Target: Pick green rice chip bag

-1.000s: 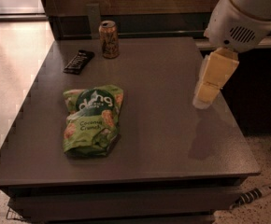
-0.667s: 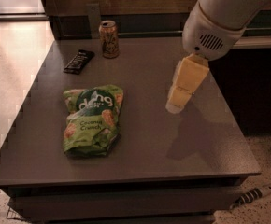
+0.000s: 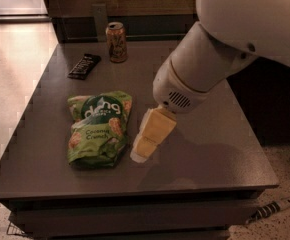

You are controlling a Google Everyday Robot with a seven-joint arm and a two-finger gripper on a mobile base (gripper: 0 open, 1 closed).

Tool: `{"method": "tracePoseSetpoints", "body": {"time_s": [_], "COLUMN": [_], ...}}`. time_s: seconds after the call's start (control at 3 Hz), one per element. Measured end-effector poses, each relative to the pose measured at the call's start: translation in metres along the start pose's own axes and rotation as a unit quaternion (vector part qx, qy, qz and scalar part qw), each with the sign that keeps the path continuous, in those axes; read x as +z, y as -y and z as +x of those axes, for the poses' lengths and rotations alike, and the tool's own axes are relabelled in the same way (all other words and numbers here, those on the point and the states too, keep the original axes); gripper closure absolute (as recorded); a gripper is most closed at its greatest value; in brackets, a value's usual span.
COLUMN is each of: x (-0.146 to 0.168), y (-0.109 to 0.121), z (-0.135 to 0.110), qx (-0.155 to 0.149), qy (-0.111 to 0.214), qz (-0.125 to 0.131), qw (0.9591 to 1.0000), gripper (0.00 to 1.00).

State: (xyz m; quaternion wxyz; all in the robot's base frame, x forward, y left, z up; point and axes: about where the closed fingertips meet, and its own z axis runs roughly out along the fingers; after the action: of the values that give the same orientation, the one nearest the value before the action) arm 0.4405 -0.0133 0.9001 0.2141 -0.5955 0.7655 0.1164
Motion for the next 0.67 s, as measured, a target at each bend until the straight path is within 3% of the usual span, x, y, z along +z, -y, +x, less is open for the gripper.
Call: {"method": "tracePoseSetpoints", "body": {"time_s": [0.33, 0.67], "x": [0.043, 0.05], "y": [-0.016, -0.009], "z": [-0.019, -0.035], "qx": [-0.03, -0.04], "qy": [0.05, 0.077], "qz": [-0.004, 0.021], "qw": [0.9983, 0.996], "gripper": [0.0, 0.0]}}
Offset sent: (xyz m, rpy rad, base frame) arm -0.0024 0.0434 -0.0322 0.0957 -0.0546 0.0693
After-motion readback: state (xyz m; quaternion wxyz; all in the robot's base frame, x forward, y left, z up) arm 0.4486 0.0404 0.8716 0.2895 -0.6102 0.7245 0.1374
